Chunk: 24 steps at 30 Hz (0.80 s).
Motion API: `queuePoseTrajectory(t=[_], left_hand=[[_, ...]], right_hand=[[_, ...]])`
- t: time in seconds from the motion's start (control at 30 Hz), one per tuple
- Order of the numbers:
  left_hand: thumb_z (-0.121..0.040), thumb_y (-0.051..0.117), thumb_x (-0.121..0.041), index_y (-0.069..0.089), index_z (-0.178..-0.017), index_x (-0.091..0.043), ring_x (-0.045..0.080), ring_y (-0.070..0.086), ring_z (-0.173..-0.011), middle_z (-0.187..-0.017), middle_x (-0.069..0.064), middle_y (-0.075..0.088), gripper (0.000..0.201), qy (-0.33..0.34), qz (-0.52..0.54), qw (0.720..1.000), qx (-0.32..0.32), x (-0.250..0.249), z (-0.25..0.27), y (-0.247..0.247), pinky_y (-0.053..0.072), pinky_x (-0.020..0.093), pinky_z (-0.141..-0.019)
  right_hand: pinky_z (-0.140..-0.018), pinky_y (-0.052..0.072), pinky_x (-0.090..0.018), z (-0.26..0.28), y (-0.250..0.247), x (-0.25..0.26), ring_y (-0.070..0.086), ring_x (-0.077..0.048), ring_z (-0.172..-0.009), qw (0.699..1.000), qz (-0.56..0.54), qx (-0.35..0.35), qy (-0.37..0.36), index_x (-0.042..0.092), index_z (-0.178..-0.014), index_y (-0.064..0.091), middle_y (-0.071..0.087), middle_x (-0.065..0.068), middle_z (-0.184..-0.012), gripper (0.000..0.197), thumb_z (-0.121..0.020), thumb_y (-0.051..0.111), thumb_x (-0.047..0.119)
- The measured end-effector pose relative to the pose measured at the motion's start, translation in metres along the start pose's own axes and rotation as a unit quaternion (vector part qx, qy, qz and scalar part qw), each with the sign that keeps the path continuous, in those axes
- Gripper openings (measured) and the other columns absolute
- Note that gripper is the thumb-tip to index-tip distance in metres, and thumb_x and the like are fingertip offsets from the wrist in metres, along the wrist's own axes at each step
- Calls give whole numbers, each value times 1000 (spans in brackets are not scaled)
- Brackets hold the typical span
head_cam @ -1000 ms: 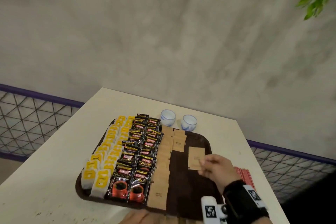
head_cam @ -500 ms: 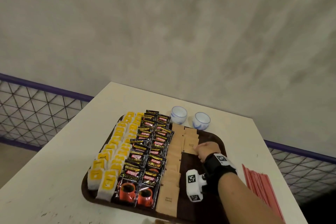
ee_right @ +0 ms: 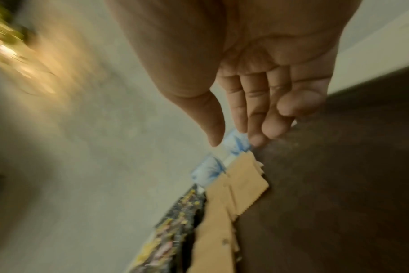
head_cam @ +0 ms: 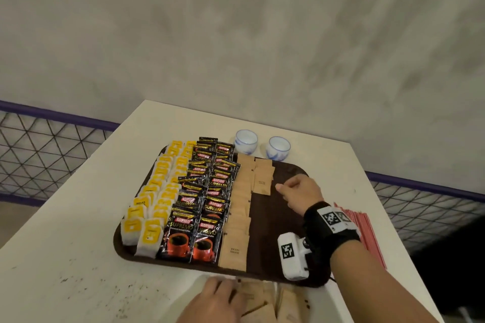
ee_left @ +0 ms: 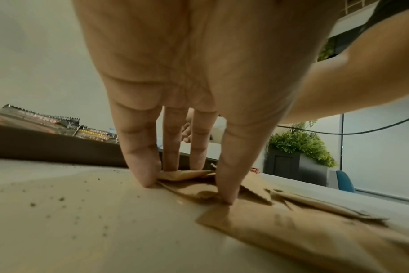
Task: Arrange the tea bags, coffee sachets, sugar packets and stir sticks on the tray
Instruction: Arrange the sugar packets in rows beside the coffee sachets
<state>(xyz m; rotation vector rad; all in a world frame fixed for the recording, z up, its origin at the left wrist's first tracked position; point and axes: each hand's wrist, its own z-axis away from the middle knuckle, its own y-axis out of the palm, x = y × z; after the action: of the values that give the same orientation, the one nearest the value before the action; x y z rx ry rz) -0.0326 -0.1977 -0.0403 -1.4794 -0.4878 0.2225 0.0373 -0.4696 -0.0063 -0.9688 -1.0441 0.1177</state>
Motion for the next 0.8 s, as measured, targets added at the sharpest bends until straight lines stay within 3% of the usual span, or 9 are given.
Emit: queuePoseTrajectory(t=[0.03,0.07,0.1,0.17,0.4,0.47,0.57,0.67,0.8], left_hand=[[-43,89,-47,71,-82,-36,2,60,-80,-76,-18,67,44,-42,106,988,106,-6,-2,-18,54,12,-68],[-59,80,-51,72,-98,-29,12,61,-94,-94,-7,70,46,-31,170,975,143,-9,-6,-26,54,19,-80],[-81,65,-41,61,-121,-20,20,55,-111,-117,2,63,45,-21,153,983,104,-11,-8,-24,48,27,-96],[-96,43,-19,39,-139,-15,24,41,-126,-137,8,47,44,-19,180,981,66,-17,-8,-23,38,35,-104],[-93,51,-21,63,-108,-30,1,59,-98,-111,-13,64,21,-119,364,921,73,-2,8,-20,45,12,-85],[-87,61,-18,65,-94,-33,-5,60,-89,-98,-18,66,17,-145,470,870,10,3,15,-25,48,9,-77],[-72,78,-17,73,-86,-35,5,67,-91,-91,-11,72,23,-157,653,739,-57,7,22,-33,56,23,-75],[-76,75,-7,78,-81,-26,13,69,-90,-95,5,71,20,-174,761,622,-66,6,21,-46,57,23,-68],[-72,75,-9,78,-83,-19,17,72,-81,-86,7,74,15,-178,809,556,-61,3,22,-63,58,27,-62]], right_hand=[[-76,55,-36,21,-10,1,65,-22,-82,1000,-15,3,-19,22,-81,58,69,-6,-89,17,-83,70,34],[-69,52,-31,42,-20,0,64,-20,-78,999,-30,19,-36,22,-86,59,68,-6,-88,16,-84,70,34],[-62,48,-25,66,-29,-3,63,-17,-73,997,-49,43,-51,22,-90,60,68,-7,-86,15,-85,69,32],[-53,44,-16,114,-43,-10,61,-11,-65,989,-87,95,-78,20,-92,62,67,-10,-82,11,-86,69,27],[-61,44,-25,208,-31,-54,59,-14,-66,977,-157,139,-24,22,-84,69,60,3,-66,8,-82,74,16],[-65,47,-26,220,-24,-54,63,-14,-70,974,-170,147,-5,24,-87,69,64,3,-70,10,-81,74,18],[-81,54,-29,232,-18,-40,68,-10,-87,968,-181,174,-2,32,-99,67,71,9,-88,19,-82,73,27],[-74,57,-28,239,-20,-21,70,-13,-79,952,-228,206,-16,25,-106,68,73,1,-92,22,-84,72,20],[-63,53,-30,242,-22,-7,65,-19,-67,937,-288,191,-40,14,-99,70,73,-9,-81,23,-77,77,10]])
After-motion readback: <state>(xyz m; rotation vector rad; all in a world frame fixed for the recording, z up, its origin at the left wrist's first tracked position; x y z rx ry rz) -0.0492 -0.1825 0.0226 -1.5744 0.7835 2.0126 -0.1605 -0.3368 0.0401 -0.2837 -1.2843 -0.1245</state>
